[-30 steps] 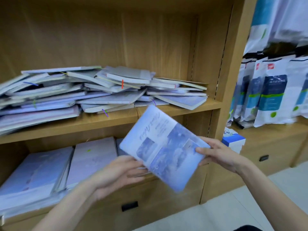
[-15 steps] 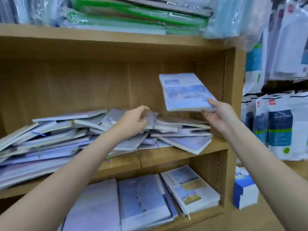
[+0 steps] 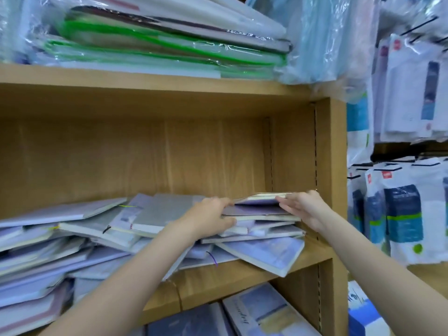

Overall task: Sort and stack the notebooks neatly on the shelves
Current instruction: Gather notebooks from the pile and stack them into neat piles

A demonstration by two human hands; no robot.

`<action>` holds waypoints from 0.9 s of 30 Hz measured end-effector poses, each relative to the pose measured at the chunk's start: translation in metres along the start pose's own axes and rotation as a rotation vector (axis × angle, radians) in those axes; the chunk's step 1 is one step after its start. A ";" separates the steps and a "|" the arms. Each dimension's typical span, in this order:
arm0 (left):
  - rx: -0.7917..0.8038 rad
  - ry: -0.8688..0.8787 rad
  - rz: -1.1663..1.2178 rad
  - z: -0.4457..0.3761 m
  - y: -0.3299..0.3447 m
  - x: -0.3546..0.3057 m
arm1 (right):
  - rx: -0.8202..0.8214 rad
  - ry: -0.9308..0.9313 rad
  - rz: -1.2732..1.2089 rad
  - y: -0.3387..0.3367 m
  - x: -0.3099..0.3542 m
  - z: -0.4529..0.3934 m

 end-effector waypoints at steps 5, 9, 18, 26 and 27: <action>0.079 0.060 -0.312 0.000 0.021 -0.006 | -0.209 -0.086 0.756 -0.018 -0.013 0.008; -0.072 0.058 -0.402 0.009 0.019 0.002 | -0.234 -0.853 1.569 0.019 -0.001 0.032; -0.116 -0.085 -0.384 0.038 0.003 0.050 | 0.345 -0.979 1.821 0.087 -0.043 -0.001; -0.215 -0.155 -0.222 0.037 -0.017 0.072 | 0.266 -0.881 1.296 0.089 0.008 0.001; -0.227 -0.163 -0.181 0.036 -0.020 0.075 | 0.221 -0.926 1.226 0.092 0.016 0.003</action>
Point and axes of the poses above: each hand's wrist, its own z-axis away from the middle knuckle, its own y-axis out of the palm, x = y × z, the point moved 5 cm from there along -z, towards the middle knuckle, and after that the axes turned 7 degrees about y, right-handed, at the moved point
